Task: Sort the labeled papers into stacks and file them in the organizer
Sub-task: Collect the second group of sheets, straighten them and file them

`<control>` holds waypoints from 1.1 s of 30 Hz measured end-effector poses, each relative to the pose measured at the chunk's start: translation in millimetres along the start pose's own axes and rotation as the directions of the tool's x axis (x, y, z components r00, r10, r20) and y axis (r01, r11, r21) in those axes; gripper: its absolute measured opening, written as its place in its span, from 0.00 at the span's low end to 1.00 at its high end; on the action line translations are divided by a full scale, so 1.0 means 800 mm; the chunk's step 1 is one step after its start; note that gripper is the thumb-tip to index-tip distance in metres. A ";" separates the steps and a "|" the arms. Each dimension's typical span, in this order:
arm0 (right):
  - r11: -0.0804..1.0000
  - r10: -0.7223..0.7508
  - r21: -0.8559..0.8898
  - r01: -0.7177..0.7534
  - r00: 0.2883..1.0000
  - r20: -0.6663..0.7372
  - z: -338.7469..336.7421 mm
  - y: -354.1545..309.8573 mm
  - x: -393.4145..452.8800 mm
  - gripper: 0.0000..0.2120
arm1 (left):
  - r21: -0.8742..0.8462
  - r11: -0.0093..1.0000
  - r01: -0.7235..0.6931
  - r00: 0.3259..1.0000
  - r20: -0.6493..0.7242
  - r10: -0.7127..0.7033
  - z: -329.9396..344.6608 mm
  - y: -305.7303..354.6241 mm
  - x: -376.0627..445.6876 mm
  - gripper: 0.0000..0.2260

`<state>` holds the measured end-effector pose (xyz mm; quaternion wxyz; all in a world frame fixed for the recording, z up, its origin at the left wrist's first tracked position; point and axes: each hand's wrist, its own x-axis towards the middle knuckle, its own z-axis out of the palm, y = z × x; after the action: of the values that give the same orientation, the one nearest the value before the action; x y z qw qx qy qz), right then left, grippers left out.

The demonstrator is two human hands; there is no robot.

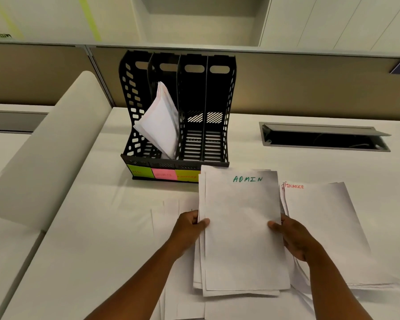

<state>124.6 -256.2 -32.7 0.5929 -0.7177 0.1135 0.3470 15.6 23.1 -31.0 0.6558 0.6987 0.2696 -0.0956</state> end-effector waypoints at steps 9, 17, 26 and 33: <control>0.995 -0.097 -0.016 0.096 0.993 -0.072 0.009 -0.003 -0.001 0.35 | -0.023 1.000 0.004 0.986 -0.168 -0.008 -0.002 -0.002 -0.002 0.17; 0.996 -0.084 0.017 0.091 0.966 -0.244 0.014 0.001 -0.014 0.14 | -0.044 0.998 -0.047 0.979 -0.199 0.037 -0.005 -0.002 -0.004 0.05; 0.997 -0.057 0.029 0.066 0.972 -0.226 0.013 0.004 -0.012 0.12 | -0.030 0.996 -0.084 0.941 -0.332 0.069 0.000 0.000 -0.009 0.28; 0.998 -0.061 -0.039 0.055 0.982 -0.177 0.012 0.006 -0.007 0.16 | 0.158 0.970 -0.183 0.940 -0.261 0.219 -0.001 -0.012 -0.007 0.25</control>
<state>114.1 -250.1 -33.0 0.5781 -0.7588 0.1392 0.2658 5.4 22.7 -36.6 0.5704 0.7708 0.2786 0.0528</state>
